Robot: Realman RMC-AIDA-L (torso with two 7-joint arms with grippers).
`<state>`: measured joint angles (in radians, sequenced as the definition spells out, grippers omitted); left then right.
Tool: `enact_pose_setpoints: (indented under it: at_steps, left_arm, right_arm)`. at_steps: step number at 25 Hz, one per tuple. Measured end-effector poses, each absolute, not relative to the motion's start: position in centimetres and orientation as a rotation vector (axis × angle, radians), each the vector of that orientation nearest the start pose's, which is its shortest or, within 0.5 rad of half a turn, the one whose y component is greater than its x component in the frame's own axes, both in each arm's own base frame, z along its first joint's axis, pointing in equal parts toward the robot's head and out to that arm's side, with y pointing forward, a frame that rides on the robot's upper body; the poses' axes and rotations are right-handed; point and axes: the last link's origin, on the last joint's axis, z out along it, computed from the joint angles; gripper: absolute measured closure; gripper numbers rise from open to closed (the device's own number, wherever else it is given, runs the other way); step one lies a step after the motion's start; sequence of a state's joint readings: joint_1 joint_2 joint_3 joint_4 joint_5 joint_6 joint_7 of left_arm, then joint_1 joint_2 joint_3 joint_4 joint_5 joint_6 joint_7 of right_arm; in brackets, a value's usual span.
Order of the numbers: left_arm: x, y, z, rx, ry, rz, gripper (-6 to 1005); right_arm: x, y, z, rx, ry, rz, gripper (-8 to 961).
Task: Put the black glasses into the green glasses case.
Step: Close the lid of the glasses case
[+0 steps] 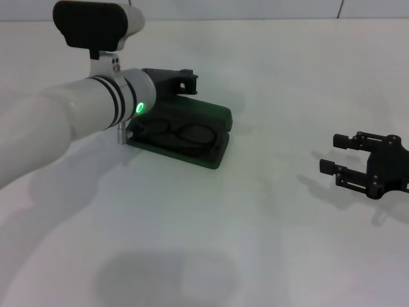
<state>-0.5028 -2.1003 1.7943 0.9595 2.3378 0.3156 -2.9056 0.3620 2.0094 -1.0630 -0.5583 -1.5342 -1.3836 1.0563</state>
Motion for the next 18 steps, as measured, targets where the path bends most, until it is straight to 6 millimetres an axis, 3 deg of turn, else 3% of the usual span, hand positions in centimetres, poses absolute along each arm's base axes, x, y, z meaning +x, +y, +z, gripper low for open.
enact_pose_setpoints:
  at_steps: [18]
  left_arm:
    - [-22.1,37.4,-8.3,-2.064,-1.014,-0.348,1000]
  right_arm:
    - [29.5,30.7,-0.8,-2.584,0.417,0.703,389]
